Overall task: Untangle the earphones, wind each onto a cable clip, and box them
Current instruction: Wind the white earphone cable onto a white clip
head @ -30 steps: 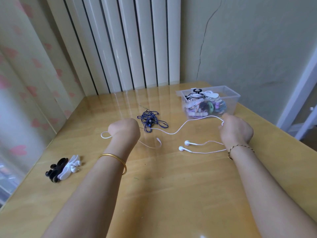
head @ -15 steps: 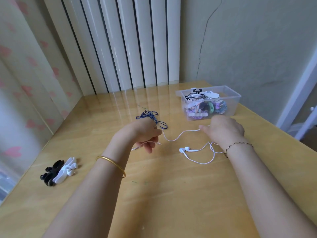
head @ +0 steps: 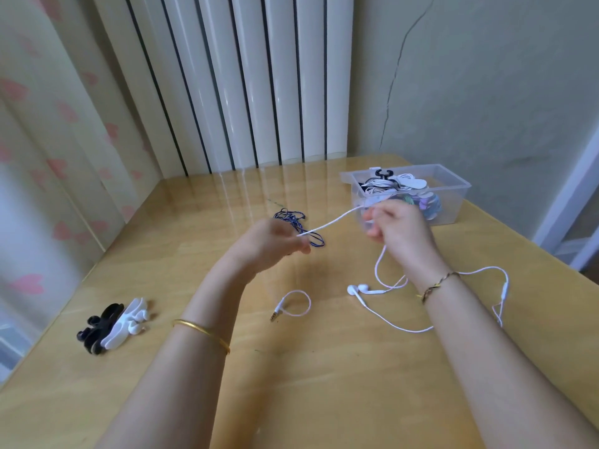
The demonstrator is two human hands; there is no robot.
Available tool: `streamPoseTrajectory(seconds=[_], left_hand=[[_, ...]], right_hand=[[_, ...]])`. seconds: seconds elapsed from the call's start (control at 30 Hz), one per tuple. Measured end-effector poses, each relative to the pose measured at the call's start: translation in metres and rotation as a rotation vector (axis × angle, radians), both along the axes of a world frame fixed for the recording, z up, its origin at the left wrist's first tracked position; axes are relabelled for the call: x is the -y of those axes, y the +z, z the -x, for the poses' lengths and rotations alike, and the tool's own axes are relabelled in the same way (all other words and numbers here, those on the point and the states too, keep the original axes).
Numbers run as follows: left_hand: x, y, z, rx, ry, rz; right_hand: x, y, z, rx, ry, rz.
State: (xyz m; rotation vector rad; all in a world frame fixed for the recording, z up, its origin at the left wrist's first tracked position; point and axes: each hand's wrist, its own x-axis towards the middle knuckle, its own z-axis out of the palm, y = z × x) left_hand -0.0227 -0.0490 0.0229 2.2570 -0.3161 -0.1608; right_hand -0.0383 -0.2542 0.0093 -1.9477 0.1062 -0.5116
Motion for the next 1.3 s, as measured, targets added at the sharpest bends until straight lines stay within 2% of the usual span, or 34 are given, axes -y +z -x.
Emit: streamPoseTrajectory(seconds=[0.07,0.1,0.13,0.2,0.27,0.3,0.4,0.43,0.5,0.53,0.57,0.63,0.7,0.77,0.87,0.93,1.0,1.07,1.1,1.13,1.2,1.23,1.27,1.3], left_hand=[[-0.004,-0.005,0.0,-0.106,-0.025,0.252],[-0.004,-0.007,0.001,-0.174,-0.051,0.358],[-0.002,-0.009,0.001,-0.221,-0.072,0.429],[0.004,-0.013,0.0,-0.227,-0.078,0.433],[0.012,-0.013,-0.001,-0.2,-0.058,0.376],[0.015,-0.012,-0.001,-0.197,-0.055,0.378],[0.02,-0.013,-0.001,-0.216,-0.062,0.414],[0.02,-0.014,-0.001,-0.219,-0.061,0.413],[0.019,-0.016,-0.003,-0.226,-0.05,0.404],[0.019,-0.017,-0.003,-0.226,-0.04,0.392],[0.019,-0.018,-0.005,-0.219,-0.029,0.369],[0.019,-0.02,-0.008,-0.183,-0.008,0.302],[0.018,-0.021,-0.011,-0.149,-0.001,0.248],[0.016,-0.02,-0.012,-0.152,-0.013,0.271],[0.013,-0.019,-0.011,-0.192,-0.023,0.351],[0.01,-0.02,-0.012,-0.218,-0.016,0.392],[0.006,-0.022,-0.012,-0.257,-0.031,0.466],[0.003,-0.023,-0.014,-0.269,-0.059,0.492],[0.001,-0.023,-0.014,-0.271,-0.064,0.496],[0.0,-0.022,-0.014,-0.277,-0.058,0.503],[0.0,-0.02,-0.013,-0.277,-0.031,0.5],[0.002,-0.018,-0.012,-0.27,-0.022,0.478],[0.003,-0.017,-0.011,-0.261,-0.022,0.452],[0.005,-0.016,-0.01,-0.256,-0.03,0.432]], right_hand=[[0.013,-0.002,-0.004,-0.053,-0.079,0.048],[0.015,-0.004,-0.004,-0.084,-0.09,0.135],[0.013,-0.003,-0.004,-0.087,-0.089,0.247],[0.001,0.003,0.0,0.063,-0.055,0.435],[-0.016,0.011,0.004,0.178,0.087,0.366],[-0.025,0.013,0.005,0.17,0.165,0.322],[-0.035,0.008,0.006,-0.026,0.334,0.403],[-0.035,0.005,0.004,-0.078,0.382,0.337],[-0.036,0.005,-0.002,-0.114,0.379,0.049],[-0.033,0.007,-0.007,-0.087,0.304,-0.052],[-0.029,0.012,-0.011,-0.038,0.212,-0.056],[-0.02,0.018,-0.017,0.067,0.051,0.125],[-0.023,0.022,-0.015,0.12,0.033,0.171],[-0.035,0.019,-0.014,0.03,0.153,0.189],[-0.045,0.007,-0.011,-0.221,0.421,0.404],[-0.042,0.006,-0.012,-0.229,0.475,0.401],[-0.036,0.008,-0.016,-0.139,0.35,0.29],[-0.022,0.009,-0.021,-0.057,0.136,0.047],[-0.014,0.004,-0.024,-0.05,0.038,0.006],[-0.005,0.0,-0.024,-0.086,-0.045,0.114],[0.001,-0.007,-0.015,-0.226,-0.179,0.591],[-0.002,-0.008,-0.01,-0.196,-0.218,0.785],[-0.009,-0.005,-0.004,-0.118,-0.231,0.854],[-0.02,0.002,0.003,-0.003,-0.22,0.822]])
